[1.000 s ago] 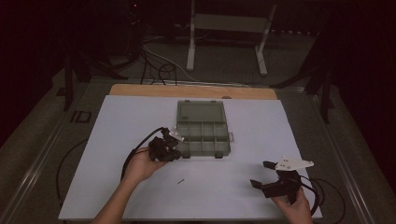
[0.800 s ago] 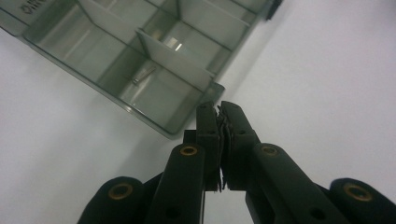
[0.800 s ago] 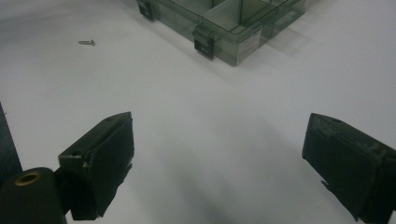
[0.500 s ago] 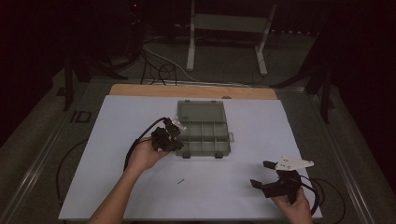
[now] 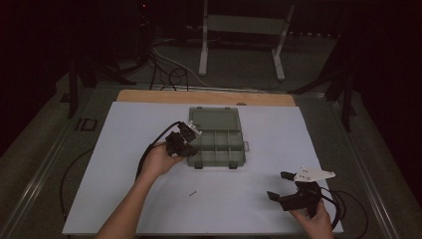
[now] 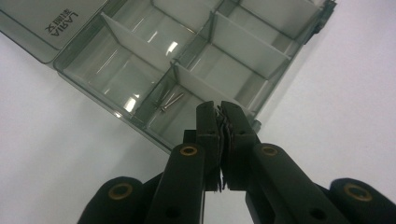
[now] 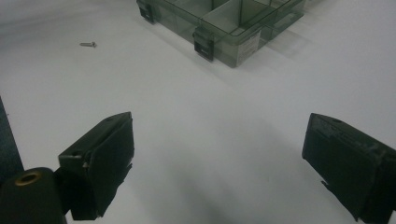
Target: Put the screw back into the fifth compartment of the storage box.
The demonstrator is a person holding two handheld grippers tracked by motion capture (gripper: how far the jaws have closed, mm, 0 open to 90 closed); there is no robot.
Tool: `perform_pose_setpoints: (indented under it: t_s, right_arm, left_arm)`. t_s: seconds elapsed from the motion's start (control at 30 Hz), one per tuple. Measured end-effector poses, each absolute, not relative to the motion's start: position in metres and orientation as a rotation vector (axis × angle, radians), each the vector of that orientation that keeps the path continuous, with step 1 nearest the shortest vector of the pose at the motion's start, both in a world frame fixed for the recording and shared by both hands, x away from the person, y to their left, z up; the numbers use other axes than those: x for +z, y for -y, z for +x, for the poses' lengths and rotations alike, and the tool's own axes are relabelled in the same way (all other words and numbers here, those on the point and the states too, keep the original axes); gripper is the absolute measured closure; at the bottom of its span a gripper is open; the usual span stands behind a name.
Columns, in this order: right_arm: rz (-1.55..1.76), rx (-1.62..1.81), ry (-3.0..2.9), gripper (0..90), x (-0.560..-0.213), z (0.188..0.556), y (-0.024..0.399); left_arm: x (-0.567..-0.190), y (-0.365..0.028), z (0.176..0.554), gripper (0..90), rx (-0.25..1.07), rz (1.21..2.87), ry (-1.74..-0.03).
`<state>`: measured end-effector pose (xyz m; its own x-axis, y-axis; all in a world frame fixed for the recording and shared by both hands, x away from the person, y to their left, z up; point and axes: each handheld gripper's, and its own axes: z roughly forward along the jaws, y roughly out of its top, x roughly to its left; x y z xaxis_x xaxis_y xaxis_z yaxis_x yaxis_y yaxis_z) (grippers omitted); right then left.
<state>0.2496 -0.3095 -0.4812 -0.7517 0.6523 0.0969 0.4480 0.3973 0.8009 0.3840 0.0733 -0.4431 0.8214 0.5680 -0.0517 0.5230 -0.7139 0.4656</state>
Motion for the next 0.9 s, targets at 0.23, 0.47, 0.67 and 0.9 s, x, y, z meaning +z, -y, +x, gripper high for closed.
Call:
perform_pose_setpoints:
  t_s: [0.23,0.47,0.67,0.9]
  right_arm:
    - [0.974,1.279,-2.425,8.9,-0.481,0.249,0.309]
    - [0.976,1.280,-2.428,8.9,-0.482,0.250,0.308]
    - [0.974,1.279,-2.432,8.9,-0.482,0.250,0.308]
    - [0.976,1.276,-2.430,8.9,-0.482,0.249,0.308]
  left_arm:
    - [-0.445,-0.073,0.387,87.1,0.133,2.529,-0.823]
    - [-0.444,-0.076,0.387,78.4,0.137,2.520,-0.837]
    - [-0.439,-0.079,0.380,69.6,0.136,2.511,-0.814]
    - [-0.438,-0.082,0.365,59.1,0.121,2.497,-0.783]
